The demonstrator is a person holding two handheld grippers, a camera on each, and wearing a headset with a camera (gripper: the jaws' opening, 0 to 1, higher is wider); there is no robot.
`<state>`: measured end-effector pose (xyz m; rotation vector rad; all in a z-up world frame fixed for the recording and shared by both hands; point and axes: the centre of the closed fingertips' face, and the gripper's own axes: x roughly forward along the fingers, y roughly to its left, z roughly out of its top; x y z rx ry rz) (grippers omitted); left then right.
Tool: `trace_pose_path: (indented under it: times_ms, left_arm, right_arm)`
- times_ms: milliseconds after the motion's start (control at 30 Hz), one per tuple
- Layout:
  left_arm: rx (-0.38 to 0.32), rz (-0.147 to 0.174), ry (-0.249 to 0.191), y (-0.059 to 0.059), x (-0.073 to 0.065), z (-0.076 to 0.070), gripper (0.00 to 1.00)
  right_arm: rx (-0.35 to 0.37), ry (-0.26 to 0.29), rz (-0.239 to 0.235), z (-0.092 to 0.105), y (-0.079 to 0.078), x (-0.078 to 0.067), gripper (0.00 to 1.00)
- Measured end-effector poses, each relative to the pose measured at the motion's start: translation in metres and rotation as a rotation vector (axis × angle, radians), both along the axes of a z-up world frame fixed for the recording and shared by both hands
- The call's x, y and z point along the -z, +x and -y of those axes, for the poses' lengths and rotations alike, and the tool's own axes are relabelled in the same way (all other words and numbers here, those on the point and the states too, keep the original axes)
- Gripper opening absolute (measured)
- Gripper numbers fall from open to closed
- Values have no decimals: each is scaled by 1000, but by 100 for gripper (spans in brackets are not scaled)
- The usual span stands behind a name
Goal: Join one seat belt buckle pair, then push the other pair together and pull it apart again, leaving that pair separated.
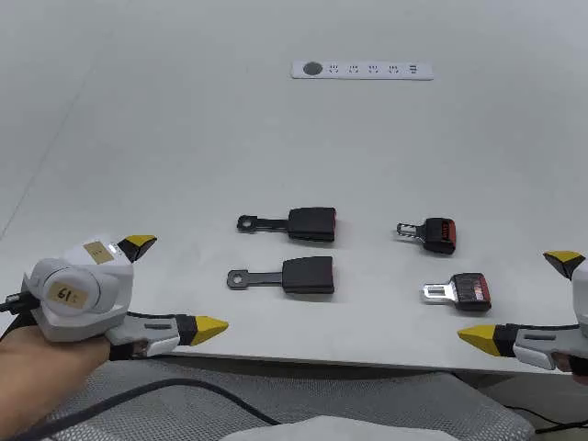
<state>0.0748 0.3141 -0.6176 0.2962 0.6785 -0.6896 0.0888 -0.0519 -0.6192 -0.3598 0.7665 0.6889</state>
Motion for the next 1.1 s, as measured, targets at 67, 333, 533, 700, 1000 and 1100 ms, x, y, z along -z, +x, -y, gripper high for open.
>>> trace_pose_path:
  times_ms: [67, 333, 533, 700, 1000, 1100]
  left_arm:
    - [2, -2, 2, 0, 0, 0, 97]
    - [10, -5, 13, -2, 1, 2, 97]
    - [10, -4, 16, -2, 0, 2, 97]
    - [9, -3, 15, -2, 1, 1, 97]
    - [7, 0, 17, -2, 0, 0, 96]
    - [8, -2, 19, -3, 0, 1, 96]
  right_arm:
    - [4, 1, 0, 2, 0, 1, 96]
    - [14, 7, 2, 4, -2, 1, 96]
    - [16, 9, 4, 4, -3, 0, 96]
    - [12, 4, 8, 3, -3, 0, 95]
    - [7, 3, 2, 1, -3, 0, 93]
    - [3, -3, 4, 0, -3, -1, 92]
